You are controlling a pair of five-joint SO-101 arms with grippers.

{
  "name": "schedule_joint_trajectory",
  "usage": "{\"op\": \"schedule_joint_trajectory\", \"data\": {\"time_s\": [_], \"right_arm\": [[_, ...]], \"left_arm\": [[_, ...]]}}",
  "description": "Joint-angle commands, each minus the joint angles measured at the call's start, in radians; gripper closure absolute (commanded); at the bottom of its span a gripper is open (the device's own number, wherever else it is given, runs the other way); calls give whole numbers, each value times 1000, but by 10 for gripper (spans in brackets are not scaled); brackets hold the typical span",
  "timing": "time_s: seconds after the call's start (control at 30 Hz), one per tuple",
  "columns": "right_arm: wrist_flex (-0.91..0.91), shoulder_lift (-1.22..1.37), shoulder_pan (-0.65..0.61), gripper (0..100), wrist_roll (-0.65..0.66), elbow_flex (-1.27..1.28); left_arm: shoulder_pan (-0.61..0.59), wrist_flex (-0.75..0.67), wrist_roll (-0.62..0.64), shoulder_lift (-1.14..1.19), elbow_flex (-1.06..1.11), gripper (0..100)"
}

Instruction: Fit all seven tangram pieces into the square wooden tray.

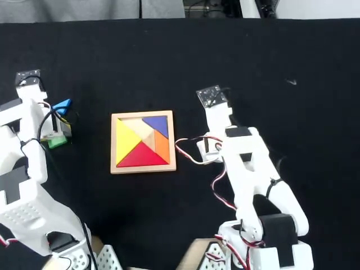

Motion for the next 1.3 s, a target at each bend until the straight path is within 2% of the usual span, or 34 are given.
{"op": "schedule_joint_trajectory", "data": {"time_s": [0.0,0.17,0.27,0.63,0.7,0.87,0.97,1.13,1.27], "right_arm": [[5,-5,-17,987,2,-48],[5,-5,-17,987,2,-48],[8,-5,-17,987,2,-48],[11,-5,-17,987,2,-48],[11,-5,-17,987,2,-48],[11,-5,-17,987,2,-48],[11,-5,-17,987,2,-48],[11,-5,-17,987,2,-47],[11,-5,-17,987,2,-47]], "left_arm": [[-12,0,11,-28,10,754],[-13,-5,18,6,8,754],[-28,-5,64,32,-1,754],[-36,8,72,43,-1,755],[-38,32,74,29,-8,786],[-36,86,124,-52,-33,970],[-28,87,129,-78,-28,949],[-27,94,129,-97,-35,970],[39,275,104,-206,-159,971]]}}
